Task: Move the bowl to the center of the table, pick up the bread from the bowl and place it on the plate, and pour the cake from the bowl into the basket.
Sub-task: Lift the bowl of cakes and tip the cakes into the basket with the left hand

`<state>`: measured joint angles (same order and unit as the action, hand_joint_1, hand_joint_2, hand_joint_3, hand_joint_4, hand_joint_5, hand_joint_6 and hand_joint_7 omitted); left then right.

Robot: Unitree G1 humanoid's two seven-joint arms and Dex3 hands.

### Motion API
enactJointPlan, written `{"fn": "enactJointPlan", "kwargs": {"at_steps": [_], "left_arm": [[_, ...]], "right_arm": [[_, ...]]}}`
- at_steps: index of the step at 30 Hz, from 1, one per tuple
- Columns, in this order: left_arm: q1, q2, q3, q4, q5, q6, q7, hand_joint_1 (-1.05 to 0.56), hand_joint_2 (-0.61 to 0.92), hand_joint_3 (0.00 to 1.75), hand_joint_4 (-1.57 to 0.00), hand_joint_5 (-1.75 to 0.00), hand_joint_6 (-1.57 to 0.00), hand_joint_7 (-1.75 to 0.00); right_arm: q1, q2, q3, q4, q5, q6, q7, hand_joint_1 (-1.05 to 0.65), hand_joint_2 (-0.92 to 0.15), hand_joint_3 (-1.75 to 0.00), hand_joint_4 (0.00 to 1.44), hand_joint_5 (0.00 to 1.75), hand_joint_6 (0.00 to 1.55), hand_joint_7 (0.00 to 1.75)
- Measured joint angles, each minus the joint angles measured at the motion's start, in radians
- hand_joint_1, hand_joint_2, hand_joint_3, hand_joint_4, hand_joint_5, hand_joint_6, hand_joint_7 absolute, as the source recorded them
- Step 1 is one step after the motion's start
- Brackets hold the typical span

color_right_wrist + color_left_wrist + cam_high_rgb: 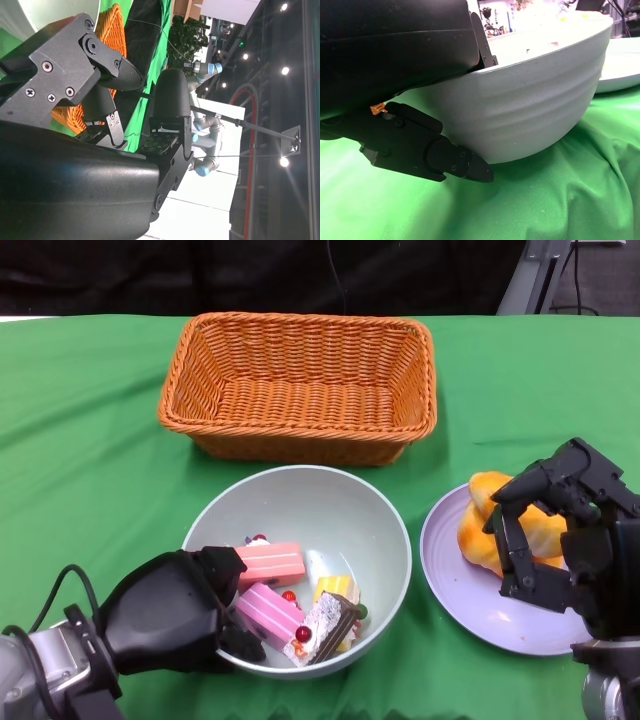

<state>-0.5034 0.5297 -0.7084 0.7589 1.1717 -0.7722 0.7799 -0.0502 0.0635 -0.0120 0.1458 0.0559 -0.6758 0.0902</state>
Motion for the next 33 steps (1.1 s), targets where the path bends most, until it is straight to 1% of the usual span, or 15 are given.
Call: {"fn": "enactJointPlan", "kwargs": {"at_steps": [1,2,3,5,6,8,9,11,16,17,23,26,29,31,33], "left_arm": [[0.000,-0.004,-0.003,0.013,0.000,-0.002,0.021,-0.28,0.89,0.00,-0.66,-1.54,-1.04,-0.54],[0.000,-0.008,-0.005,0.027,0.000,-0.006,0.044,-0.27,0.88,0.00,-0.65,-1.57,-0.93,-0.75],[-0.001,-0.012,-0.009,0.039,0.001,-0.011,0.066,-0.27,0.88,0.00,-0.64,-1.60,-0.89,-0.83],[-0.002,-0.024,-0.018,0.065,0.003,-0.021,0.122,-0.26,0.88,0.00,-0.63,-1.63,-0.86,-0.89],[-0.003,-0.030,-0.025,0.079,0.003,-0.028,0.155,-0.25,0.89,0.00,-0.61,-1.67,-0.80,-1.02],[-0.008,-0.042,-0.035,0.108,0.005,-0.042,0.215,-0.23,0.91,0.02,-0.61,-1.72,-0.72,-1.20],[-0.012,-0.046,-0.040,0.125,0.005,-0.054,0.240,-0.22,0.92,0.04,-0.60,-1.73,-0.67,-1.30],[-0.022,-0.055,-0.045,0.155,0.005,-0.076,0.287,-0.20,0.92,0.10,-0.61,-1.74,-0.59,-1.45],[-0.040,-0.066,-0.054,0.196,0.005,-0.104,0.350,-0.18,0.92,0.12,-0.62,-1.75,-0.58,-1.50],[-0.042,-0.066,-0.056,0.201,0.005,-0.106,0.359,-0.19,0.92,0.13,-0.63,-1.75,-0.57,-1.54],[-0.042,-0.066,-0.067,0.206,0.005,-0.116,0.413,-0.19,0.92,0.11,-0.64,-1.75,-0.63,-1.44],[-0.042,-0.063,-0.067,0.203,0.005,-0.116,0.422,-0.19,0.92,0.08,-0.65,-1.75,-0.68,-1.34],[-0.042,-0.057,-0.067,0.198,0.005,-0.116,0.425,-0.18,0.92,0.08,-0.66,-1.75,-0.69,-1.31],[-0.042,-0.052,-0.067,0.191,0.005,-0.116,0.438,-0.17,0.92,0.07,-0.67,-1.75,-0.67,-1.36],[-0.042,-0.043,-0.066,0.174,0.005,-0.116,0.452,-0.16,0.92,0.07,-0.68,-1.74,-0.68,-1.34]], "right_arm": [[0.000,0.000,0.000,0.000,-0.001,-0.003,-0.001,-0.04,-0.40,-1.22,0.68,1.64,0.64,1.39],[0.000,0.000,0.000,0.000,-0.001,-0.007,-0.001,-0.04,-0.40,-1.22,0.68,1.64,0.64,1.39],[0.000,0.000,0.000,0.000,-0.001,-0.008,-0.001,-0.04,-0.40,-1.22,0.68,1.64,0.63,1.39],[0.001,0.000,0.000,0.000,0.001,-0.008,0.000,-0.03,-0.40,-1.22,0.68,1.64,0.63,1.38],[0.001,0.000,0.000,0.000,0.001,-0.008,0.000,-0.05,-0.40,-1.21,0.69,1.63,0.64,1.38],[0.001,0.000,-0.001,0.004,0.000,-0.013,-0.001,-0.05,-0.40,-1.20,0.70,1.63,0.65,1.38],[0.001,0.000,-0.001,0.006,0.000,-0.017,-0.002,-0.05,-0.40,-1.20,0.70,1.63,0.65,1.38],[0.001,0.000,-0.001,0.012,0.000,-0.024,-0.002,-0.05,-0.40,-1.21,0.71,1.63,0.65,1.38],[0.001,0.000,-0.001,0.019,0.000,-0.028,-0.001,-0.03,-0.40,-1.21,0.71,1.63,0.65,1.37],[0.001,0.000,-0.001,0.019,0.000,-0.028,-0.001,-0.04,-0.40,-1.21,0.71,1.63,0.65,1.37],[0.001,0.000,-0.001,0.023,-0.004,-0.030,-0.006,-0.04,-0.40,-1.20,0.71,1.63,0.66,1.37],[0.001,0.000,-0.001,0.024,-0.003,-0.030,-0.006,-0.05,-0.41,-1.18,0.71,1.62,0.66,1.36],[0.001,0.000,-0.002,0.026,-0.003,-0.030,-0.006,-0.05,-0.42,-1.16,0.71,1.62,0.66,1.35],[0.001,0.000,-0.002,0.026,-0.003,-0.030,-0.007,-0.06,-0.42,-1.15,0.71,1.62,0.66,1.35],[0.001,0.000,-0.002,0.026,-0.003,-0.030,-0.008,-0.05,-0.42,-1.16,0.71,1.62,0.66,1.36]]}}
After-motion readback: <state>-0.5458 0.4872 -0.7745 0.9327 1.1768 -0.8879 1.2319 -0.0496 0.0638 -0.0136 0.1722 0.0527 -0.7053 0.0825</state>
